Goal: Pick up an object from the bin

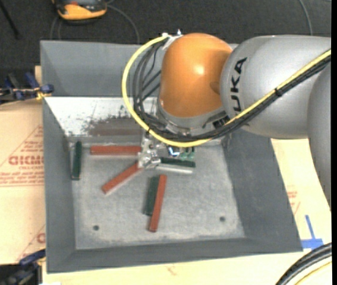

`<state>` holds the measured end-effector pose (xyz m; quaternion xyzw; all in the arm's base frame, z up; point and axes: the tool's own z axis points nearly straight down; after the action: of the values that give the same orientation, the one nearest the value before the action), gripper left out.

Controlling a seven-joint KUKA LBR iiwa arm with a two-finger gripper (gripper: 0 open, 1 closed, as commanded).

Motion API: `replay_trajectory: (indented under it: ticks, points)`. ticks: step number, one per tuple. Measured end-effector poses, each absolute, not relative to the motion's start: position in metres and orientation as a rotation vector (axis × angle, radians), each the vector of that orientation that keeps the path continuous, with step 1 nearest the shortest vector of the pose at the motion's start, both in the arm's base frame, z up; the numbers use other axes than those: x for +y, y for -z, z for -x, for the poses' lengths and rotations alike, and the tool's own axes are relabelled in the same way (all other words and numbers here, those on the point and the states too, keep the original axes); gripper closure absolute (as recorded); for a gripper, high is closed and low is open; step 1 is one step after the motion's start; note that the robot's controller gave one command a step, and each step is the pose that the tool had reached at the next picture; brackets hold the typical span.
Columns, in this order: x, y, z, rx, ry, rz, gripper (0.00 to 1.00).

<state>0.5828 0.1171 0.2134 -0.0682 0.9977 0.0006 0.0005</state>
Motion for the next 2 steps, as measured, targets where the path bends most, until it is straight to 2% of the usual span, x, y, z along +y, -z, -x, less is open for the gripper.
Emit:
replay_trajectory:
  ticks: [1, 2]
  points:
    - [0.174, -0.262, -0.584, 3.126, 0.001, 0.256, 1.0]
    - [0.162, -0.142, -0.612, 3.131, -0.002, 0.263, 0.0]
